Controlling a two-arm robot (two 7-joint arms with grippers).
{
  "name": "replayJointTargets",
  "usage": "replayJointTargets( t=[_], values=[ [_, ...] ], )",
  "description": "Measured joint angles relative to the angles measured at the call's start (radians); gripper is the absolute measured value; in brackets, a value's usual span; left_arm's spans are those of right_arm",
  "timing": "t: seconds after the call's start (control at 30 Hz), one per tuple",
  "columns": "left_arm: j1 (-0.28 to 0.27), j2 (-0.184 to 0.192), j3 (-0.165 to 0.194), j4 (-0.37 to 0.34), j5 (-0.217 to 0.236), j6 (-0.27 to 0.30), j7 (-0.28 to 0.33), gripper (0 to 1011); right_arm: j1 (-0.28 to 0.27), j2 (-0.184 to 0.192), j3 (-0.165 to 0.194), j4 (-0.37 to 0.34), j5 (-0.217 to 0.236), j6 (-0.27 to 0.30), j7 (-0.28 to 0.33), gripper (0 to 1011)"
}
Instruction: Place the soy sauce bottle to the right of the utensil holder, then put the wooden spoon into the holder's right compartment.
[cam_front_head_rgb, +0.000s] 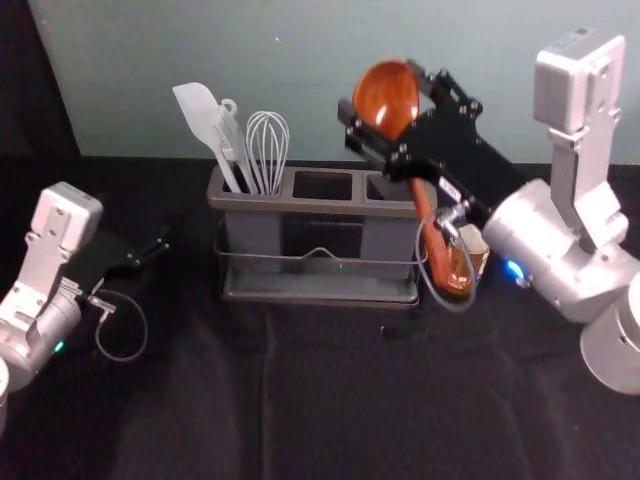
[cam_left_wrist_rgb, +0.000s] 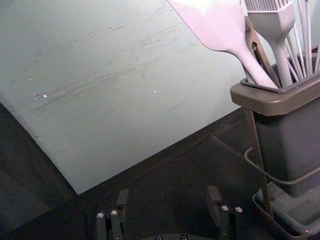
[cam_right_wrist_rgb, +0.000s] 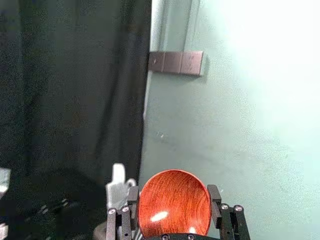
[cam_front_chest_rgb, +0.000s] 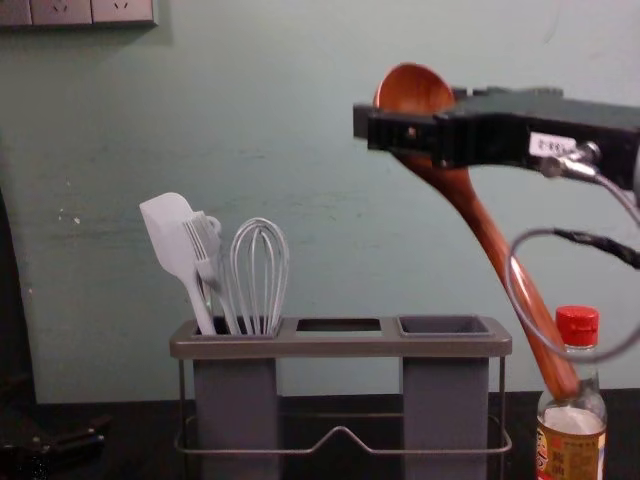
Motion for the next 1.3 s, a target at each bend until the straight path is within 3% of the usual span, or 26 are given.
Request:
replayJointTargets(
  t=[0.2,0.6,0.93,1.3],
  values=[
    [0.000,0.000,0.000,0.000,0.000,0.000,0.000,1005,0.060,-0.038,-0.014,0.068,-0.045,-0.054,-0.033,837],
    [0.000,0.000,0.000,0.000,0.000,0.000,0.000,1005,0.215,-0.123,-0.040,0.292,-0.120,-0.145,-0.056,837],
    [0.000,0.000,0.000,0.000,0.000,0.000,0.000,1005,0.283,-0.165,-0.047,0.431,-0.162,-0.183,-0.067,837],
    [0.000,0.000,0.000,0.000,0.000,0.000,0.000,1005,0.325,-0.187,-0.039,0.507,-0.182,-0.215,-0.069,838]
  ],
)
